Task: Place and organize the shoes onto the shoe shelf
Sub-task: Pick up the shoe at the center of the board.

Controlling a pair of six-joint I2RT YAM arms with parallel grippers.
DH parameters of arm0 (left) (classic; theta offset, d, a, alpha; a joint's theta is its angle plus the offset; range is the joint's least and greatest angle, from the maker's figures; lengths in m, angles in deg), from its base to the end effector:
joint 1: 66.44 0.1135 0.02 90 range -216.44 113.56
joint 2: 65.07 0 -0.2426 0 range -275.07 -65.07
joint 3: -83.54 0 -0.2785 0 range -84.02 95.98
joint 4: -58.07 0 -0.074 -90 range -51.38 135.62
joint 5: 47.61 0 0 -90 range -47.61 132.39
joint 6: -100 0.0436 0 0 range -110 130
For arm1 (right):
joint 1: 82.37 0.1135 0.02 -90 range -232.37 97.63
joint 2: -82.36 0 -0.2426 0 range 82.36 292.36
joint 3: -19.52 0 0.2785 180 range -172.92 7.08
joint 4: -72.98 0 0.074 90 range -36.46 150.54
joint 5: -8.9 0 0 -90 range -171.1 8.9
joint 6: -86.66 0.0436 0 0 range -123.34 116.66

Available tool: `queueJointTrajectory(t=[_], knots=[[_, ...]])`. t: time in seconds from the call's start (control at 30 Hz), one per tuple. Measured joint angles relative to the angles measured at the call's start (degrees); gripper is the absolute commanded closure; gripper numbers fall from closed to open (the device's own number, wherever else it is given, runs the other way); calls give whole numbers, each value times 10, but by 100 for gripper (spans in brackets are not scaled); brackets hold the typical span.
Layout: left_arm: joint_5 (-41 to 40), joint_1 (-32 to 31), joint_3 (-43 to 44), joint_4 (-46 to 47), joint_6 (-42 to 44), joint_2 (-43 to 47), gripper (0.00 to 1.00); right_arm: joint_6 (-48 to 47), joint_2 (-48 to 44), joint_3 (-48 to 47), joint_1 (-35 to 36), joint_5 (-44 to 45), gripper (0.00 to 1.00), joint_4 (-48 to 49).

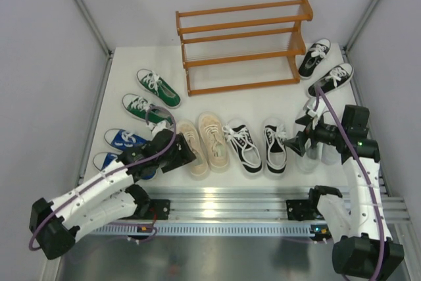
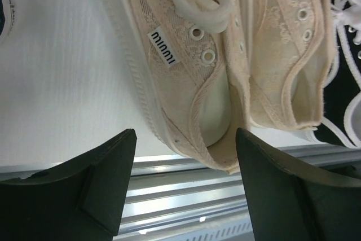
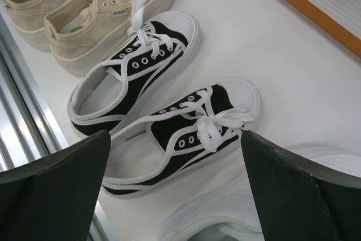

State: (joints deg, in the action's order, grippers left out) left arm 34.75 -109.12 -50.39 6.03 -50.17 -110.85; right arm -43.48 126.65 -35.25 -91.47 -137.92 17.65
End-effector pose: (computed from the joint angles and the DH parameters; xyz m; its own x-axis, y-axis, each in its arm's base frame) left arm 0.1523 -0.1326 0.1967 -0.8176 -0.4157 -0.3985 -0.1967 0.8520 -0.4851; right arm 0.1930 0.0060 0.2645 -0.2105 -0.3236 -0.9225 -0.8307 0.5568 -0.0058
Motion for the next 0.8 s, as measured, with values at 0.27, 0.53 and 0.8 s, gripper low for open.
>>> queueJointTrajectory(t=[0.27,0.53,0.8], knots=[[-113,-83,-16,5,-77,-63,30,-4,0,0,0,7,1,0],[-142,-88,-47,90,-86,-111,59,-7,1,0,0,13,1,0],[-154,-90,-54,103,-35,-114,100,-9,1,1,0,13,1,0]])
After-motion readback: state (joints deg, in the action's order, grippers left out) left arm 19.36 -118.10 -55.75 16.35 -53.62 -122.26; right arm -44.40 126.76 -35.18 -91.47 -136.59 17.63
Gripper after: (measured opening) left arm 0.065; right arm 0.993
